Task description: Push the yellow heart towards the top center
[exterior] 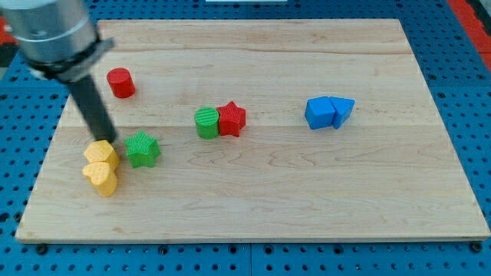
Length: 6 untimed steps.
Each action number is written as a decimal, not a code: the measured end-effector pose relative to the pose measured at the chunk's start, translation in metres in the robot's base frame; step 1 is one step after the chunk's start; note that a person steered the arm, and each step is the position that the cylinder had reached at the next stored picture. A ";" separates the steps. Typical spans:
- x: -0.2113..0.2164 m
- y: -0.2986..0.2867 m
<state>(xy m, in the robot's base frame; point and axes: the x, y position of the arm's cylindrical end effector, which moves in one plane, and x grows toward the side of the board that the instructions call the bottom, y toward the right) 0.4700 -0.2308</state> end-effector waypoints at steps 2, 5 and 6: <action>0.045 0.010; 0.076 0.123; 0.080 0.073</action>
